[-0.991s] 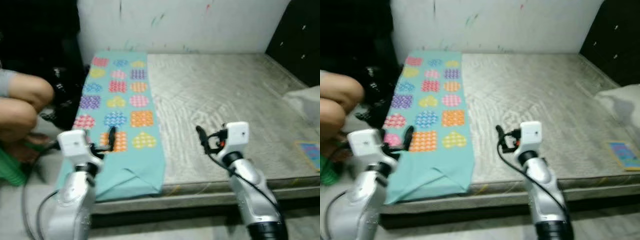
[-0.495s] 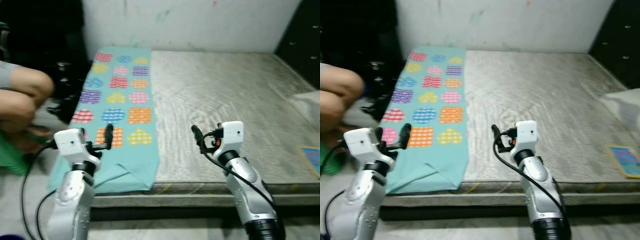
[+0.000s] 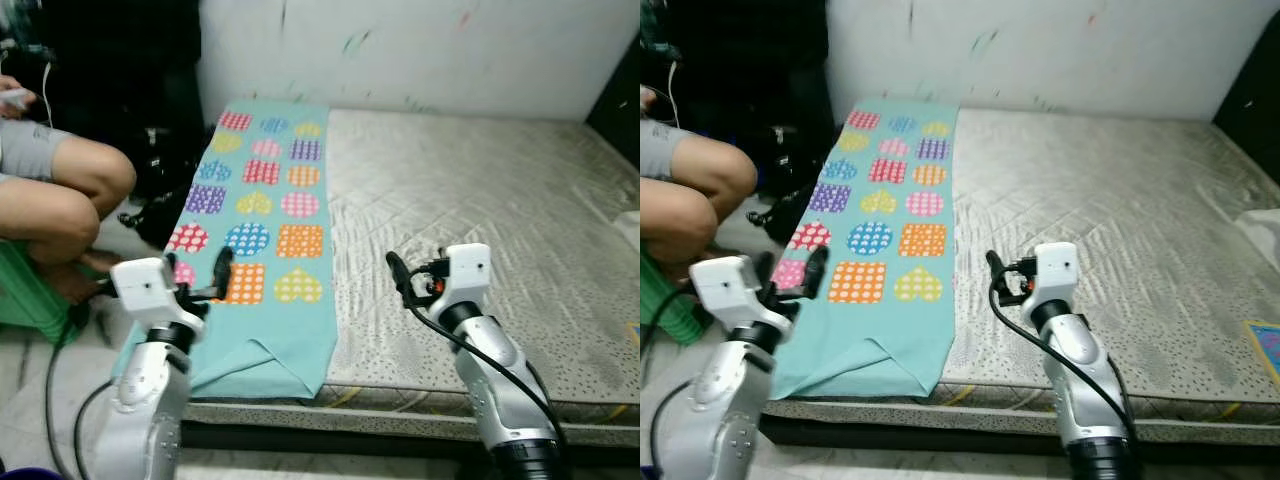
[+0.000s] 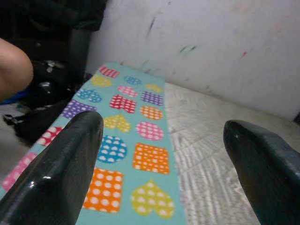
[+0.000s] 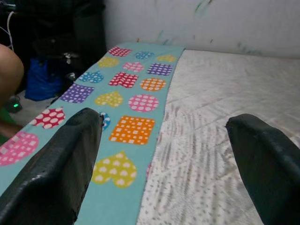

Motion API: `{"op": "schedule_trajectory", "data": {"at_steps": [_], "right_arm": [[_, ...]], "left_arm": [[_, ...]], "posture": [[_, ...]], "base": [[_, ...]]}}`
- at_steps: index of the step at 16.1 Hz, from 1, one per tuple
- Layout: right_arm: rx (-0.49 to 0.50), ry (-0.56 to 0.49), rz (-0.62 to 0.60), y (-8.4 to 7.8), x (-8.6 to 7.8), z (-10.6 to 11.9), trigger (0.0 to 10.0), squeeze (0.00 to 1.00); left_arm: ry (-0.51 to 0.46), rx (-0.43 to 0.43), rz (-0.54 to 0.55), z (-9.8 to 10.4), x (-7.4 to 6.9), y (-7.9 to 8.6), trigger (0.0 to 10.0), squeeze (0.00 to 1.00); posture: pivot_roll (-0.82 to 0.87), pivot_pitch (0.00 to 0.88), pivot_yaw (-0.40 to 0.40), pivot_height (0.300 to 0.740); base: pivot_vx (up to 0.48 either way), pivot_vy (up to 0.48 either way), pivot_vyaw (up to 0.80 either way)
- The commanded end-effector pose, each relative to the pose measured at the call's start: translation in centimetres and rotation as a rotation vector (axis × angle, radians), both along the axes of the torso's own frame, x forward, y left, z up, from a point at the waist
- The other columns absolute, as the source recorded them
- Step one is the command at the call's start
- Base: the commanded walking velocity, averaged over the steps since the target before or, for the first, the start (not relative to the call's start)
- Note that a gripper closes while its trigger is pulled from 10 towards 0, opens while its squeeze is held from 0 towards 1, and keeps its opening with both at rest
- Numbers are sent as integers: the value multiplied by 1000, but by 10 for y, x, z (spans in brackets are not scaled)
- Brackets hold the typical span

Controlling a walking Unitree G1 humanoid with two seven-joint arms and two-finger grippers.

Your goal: Clean up the room

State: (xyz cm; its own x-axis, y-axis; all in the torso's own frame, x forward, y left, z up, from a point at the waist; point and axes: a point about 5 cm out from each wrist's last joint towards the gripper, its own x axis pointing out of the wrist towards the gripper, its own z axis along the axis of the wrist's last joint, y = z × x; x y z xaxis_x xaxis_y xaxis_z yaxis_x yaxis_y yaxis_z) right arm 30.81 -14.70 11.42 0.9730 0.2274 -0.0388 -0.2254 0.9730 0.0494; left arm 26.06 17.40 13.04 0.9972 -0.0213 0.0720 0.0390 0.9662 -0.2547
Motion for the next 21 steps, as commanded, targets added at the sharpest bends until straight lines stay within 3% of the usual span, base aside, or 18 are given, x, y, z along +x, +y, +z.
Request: {"op": "schedule_trajectory", "data": {"at_steps": [1,4,8,16,21], "right_arm": [[-13,-4,-16,-7,-1,0,10000,0],[-13,-3,-15,-7,-1,0,10000,0],[-17,-3,-18,-8,-1,0,10000,0],[-25,-10,-16,-7,3,1,10000,0],[-25,-40,-22,-5,16,9,10000,0]], "left_arm": [[-16,1,-27,3,0,-7,10000,0],[-10,8,-26,3,0,-6,10000,0],[43,10,26,-3,3,-3,10000,0],[39,7,33,-1,6,-1,10000,0],[25,-15,32,7,17,-3,10000,0]], "posture": [[-34,0,-30,740],[-33,0,-30,740],[-32,0,-28,740],[-36,6,-29,740],[-20,0,-24,740]], "base": [[330,0,0],[312,0,0],[0,0,0],[0,0,0],[0,0,0]]}}
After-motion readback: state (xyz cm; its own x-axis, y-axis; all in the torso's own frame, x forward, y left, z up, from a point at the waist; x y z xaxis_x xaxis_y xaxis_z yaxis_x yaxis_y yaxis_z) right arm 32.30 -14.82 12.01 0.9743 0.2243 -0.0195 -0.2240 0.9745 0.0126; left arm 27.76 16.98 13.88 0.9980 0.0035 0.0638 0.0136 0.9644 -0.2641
